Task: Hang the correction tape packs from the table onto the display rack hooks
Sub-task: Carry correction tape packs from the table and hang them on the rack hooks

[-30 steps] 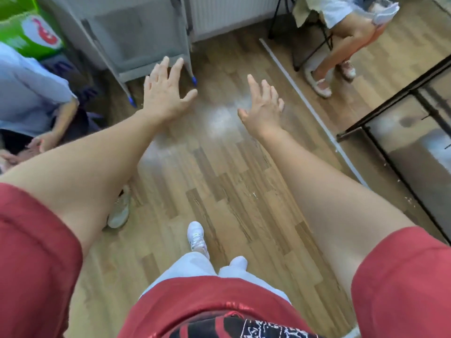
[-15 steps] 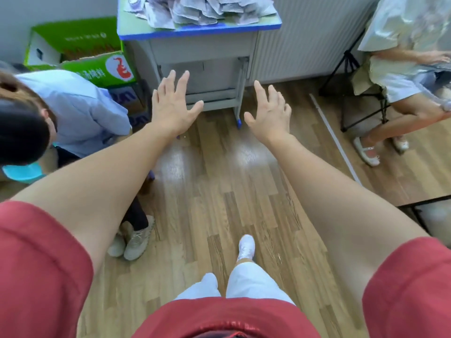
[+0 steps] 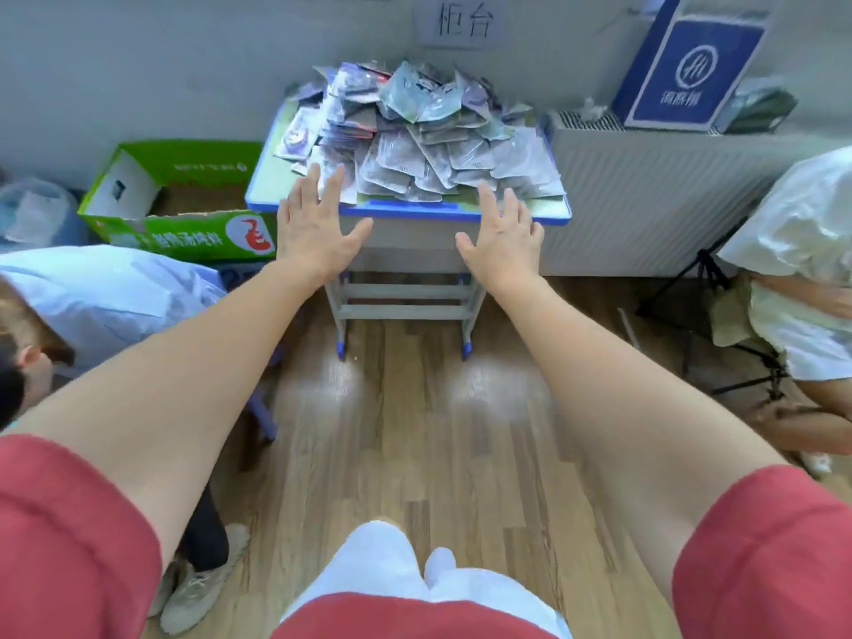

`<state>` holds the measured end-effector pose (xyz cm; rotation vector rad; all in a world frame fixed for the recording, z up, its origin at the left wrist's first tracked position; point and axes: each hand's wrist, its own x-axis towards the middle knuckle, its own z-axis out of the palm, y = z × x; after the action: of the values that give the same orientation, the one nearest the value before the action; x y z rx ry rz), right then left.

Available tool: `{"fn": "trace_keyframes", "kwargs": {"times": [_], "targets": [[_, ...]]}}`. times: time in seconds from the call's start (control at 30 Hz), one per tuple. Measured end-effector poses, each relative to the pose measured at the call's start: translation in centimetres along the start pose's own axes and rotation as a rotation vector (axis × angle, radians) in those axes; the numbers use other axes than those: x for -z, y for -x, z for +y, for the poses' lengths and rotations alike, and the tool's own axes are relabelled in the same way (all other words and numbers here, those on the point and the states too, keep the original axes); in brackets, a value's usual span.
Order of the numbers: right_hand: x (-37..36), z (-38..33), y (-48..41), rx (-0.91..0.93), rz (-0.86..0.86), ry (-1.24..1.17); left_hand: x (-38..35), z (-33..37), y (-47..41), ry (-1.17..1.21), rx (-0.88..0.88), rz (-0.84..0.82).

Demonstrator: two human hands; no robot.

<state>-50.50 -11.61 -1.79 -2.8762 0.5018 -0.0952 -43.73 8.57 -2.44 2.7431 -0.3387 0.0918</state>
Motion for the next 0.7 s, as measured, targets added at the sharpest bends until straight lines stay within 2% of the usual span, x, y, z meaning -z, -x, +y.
{"fn": "trace_keyframes", "kwargs": {"times": [0.33,0.5,0.7], "targets": [[-1.8,-2.9,-18.5,0.022,-0.026,-0.008,-1.9,-1.7,-18.6,-0.009,0.024,0.000],[-2.3,-4.6,-26.9,-0.037,-0.020,-0.050,-1.9,-2.8,-28.1,-0.006,0.005,-0.019],[-3.3,-3.8,-34.1,-0.186,-0.041,-0.135,-3.9,-2.7,-35.5,-0.021,-0.054,-0.063]]}}
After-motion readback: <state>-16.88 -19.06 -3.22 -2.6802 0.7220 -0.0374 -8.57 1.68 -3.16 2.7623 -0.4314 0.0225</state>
